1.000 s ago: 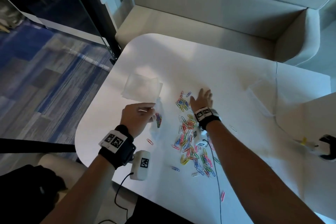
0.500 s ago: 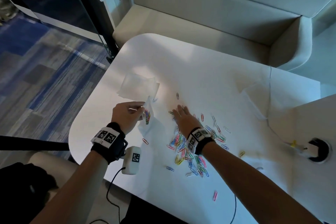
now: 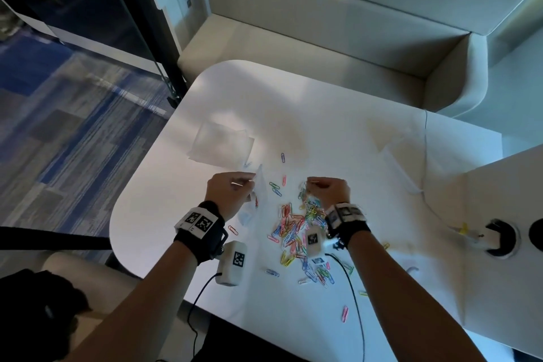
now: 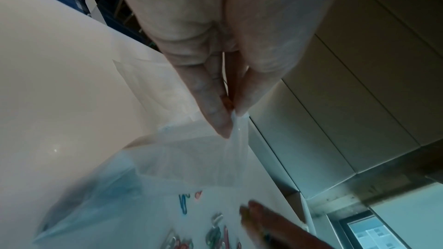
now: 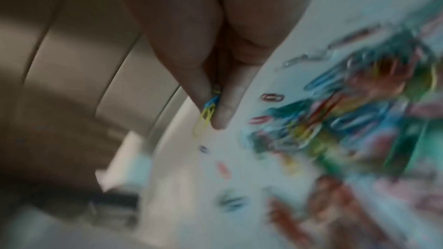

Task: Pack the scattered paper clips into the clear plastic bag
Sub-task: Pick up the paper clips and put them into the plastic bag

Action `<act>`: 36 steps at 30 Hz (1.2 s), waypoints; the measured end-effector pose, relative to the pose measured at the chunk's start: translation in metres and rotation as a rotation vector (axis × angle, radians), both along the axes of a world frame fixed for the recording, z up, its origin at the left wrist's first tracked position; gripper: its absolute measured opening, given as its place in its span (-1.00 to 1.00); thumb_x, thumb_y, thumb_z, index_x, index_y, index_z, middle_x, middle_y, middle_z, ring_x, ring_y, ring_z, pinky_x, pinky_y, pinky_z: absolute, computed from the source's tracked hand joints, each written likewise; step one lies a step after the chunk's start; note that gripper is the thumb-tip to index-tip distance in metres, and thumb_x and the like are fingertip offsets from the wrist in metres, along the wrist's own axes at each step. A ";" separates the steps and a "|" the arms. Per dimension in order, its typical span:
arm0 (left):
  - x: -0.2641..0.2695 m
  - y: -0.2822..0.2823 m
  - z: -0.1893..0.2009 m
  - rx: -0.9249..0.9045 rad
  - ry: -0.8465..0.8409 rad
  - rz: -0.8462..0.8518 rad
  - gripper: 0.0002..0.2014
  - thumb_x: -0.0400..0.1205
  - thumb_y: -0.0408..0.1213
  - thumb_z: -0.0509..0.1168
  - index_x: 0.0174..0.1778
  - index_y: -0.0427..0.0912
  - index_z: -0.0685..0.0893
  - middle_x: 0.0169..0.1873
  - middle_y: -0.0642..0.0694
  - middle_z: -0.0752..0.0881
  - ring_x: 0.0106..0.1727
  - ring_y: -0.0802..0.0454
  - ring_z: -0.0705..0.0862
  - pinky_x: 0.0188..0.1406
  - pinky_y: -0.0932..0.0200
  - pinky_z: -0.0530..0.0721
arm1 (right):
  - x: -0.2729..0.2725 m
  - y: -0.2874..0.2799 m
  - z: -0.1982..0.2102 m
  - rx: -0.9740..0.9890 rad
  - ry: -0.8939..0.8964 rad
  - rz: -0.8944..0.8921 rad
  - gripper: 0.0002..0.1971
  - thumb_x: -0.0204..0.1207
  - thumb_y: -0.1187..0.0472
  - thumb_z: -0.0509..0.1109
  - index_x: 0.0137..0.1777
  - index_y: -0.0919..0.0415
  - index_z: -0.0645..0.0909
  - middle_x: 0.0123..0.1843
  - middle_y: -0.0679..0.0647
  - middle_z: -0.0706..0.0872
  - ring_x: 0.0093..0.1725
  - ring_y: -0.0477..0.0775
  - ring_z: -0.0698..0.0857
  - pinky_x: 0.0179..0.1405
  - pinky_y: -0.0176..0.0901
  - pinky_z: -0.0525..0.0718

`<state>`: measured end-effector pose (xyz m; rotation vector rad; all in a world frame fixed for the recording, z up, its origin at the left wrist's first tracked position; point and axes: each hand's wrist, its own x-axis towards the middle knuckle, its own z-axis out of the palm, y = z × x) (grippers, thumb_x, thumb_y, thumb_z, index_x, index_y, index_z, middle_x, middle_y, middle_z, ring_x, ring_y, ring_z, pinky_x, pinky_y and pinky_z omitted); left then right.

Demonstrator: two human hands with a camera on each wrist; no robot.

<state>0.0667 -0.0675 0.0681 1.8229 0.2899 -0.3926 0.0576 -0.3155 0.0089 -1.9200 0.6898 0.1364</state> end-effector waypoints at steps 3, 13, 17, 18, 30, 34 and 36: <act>0.002 -0.013 0.001 -0.014 0.027 -0.009 -0.81 0.57 -0.46 0.40 0.06 -0.30 0.84 -0.31 -0.13 0.82 -0.34 0.02 0.86 -0.09 0.12 0.86 | -0.002 0.018 0.039 0.853 -0.011 -0.209 -0.77 0.45 0.48 0.46 0.11 0.48 0.71 0.01 0.31 0.82 0.03 0.17 0.81 0.11 -0.12 0.77; 0.003 -0.027 -0.003 -0.094 0.037 -0.013 -0.84 0.58 -0.51 0.43 -0.10 -0.18 0.86 -0.37 -0.17 0.82 -0.33 -0.13 0.82 0.07 -0.21 0.83 | 0.000 0.060 0.065 0.059 -0.048 0.343 -0.91 0.42 0.20 0.52 -0.11 0.13 0.83 -0.27 0.10 0.85 -0.22 0.06 0.83 -0.07 -0.09 0.80; 0.002 -0.024 -0.004 -0.100 0.025 -0.002 -0.81 0.60 -0.51 0.41 -0.12 -0.14 0.86 -0.37 -0.14 0.83 -0.33 -0.06 0.82 0.06 -0.18 0.84 | 0.007 0.080 0.079 -0.174 -0.012 0.553 -0.82 0.47 0.35 0.26 -0.24 0.25 0.70 -0.37 0.09 0.70 -0.32 0.07 0.59 -0.22 -0.13 0.55; 0.002 -0.022 -0.003 -0.093 0.017 -0.002 -0.82 0.60 -0.51 0.40 -0.09 -0.17 0.86 -0.34 -0.17 0.84 -0.33 -0.05 0.82 0.05 -0.17 0.84 | 0.008 0.085 0.080 -0.178 0.013 0.583 -0.77 0.47 0.40 0.22 -0.09 0.27 0.73 -0.22 0.14 0.75 -0.18 0.09 0.65 -0.10 -0.12 0.59; 0.010 0.058 0.000 0.011 0.015 0.161 -0.69 0.58 -0.53 0.39 -0.20 0.03 0.85 -0.47 -0.04 0.82 -0.35 -0.13 0.82 0.09 -0.19 0.82 | 0.079 0.065 -0.012 -0.371 -0.002 0.435 -0.55 0.65 0.21 0.22 0.53 0.30 0.41 0.57 0.27 0.43 0.56 0.18 0.40 0.59 -0.05 0.27; 0.012 0.085 0.004 0.016 0.027 0.217 -0.59 0.58 -0.55 0.38 -0.34 0.10 0.89 -0.43 -0.03 0.85 -0.37 -0.01 0.82 0.12 -0.14 0.81 | 0.084 0.093 -0.056 -0.606 0.102 0.661 -0.39 0.68 0.07 0.13 0.64 0.34 0.11 0.71 0.31 -0.03 0.69 0.26 -0.02 0.66 0.05 0.02; 0.013 0.093 0.007 0.015 0.017 0.240 -0.67 0.59 -0.54 0.39 -0.24 0.01 0.87 -0.41 -0.05 0.86 -0.34 0.00 0.83 0.06 -0.15 0.84 | 0.083 0.111 -0.061 -0.684 0.054 0.755 -0.38 0.69 0.03 0.09 0.66 0.30 0.05 0.71 0.31 -0.07 0.69 0.29 -0.05 0.68 0.11 0.00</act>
